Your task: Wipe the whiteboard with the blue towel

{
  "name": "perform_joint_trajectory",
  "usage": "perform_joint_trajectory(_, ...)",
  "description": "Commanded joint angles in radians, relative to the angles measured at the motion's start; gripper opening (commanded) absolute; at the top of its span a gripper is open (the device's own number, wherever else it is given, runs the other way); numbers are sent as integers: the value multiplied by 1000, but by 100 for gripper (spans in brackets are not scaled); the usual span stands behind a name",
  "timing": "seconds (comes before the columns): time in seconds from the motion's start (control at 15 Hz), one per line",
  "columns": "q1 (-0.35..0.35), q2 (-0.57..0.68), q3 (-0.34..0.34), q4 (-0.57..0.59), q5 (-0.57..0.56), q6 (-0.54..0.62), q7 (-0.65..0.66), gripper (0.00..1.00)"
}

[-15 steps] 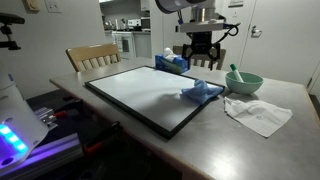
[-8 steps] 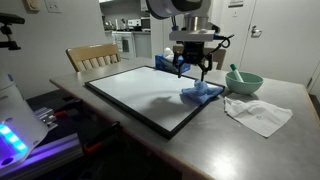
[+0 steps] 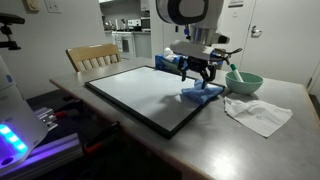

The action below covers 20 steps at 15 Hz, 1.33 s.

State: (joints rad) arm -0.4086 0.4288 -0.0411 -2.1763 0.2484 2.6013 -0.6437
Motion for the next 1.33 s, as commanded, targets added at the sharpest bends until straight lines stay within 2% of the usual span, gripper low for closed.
perform_joint_trajectory(0.0, -29, 55, 33, 46, 43, 30, -21, 100)
perform_joint_trajectory(0.27, 4, 73, 3, 79, -25, 44, 45, 100)
perform_joint_trajectory(0.6, 18, 96, -1, 116, -103, 25, 94, 100)
perform_joint_trajectory(1.07, 79, 188, -57, 167, -240, 5, 268, 100)
perform_joint_trajectory(1.27, 72, 209, -40, 189, -251, -6, 269, 100)
